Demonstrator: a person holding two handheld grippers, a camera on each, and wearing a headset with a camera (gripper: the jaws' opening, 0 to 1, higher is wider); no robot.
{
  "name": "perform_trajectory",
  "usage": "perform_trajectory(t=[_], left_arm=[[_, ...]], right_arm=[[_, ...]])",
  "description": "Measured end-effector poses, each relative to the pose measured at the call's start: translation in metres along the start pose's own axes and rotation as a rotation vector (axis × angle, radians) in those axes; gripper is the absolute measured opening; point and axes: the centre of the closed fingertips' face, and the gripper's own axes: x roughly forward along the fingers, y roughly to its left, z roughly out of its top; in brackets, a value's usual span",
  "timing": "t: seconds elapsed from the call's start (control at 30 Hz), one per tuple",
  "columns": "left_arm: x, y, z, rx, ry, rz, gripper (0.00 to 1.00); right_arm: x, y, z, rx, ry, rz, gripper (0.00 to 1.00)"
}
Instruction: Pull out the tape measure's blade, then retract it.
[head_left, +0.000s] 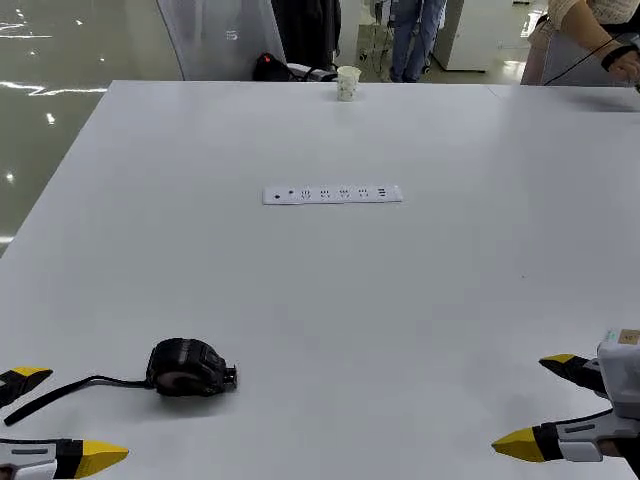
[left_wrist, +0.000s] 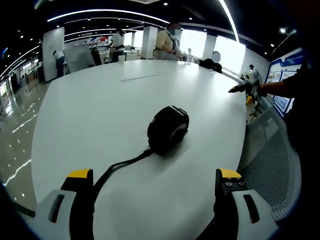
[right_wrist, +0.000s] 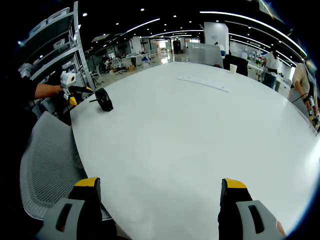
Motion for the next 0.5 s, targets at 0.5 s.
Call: perform_trajectory(t=[0.5], left_arm=[[0.018, -0.001, 0.009, 0.141, 0.075, -0.041, 0.99]], right_arm=[[0.03, 0.021, 0.04, -0.154, -0.037, 0.106, 0.99]])
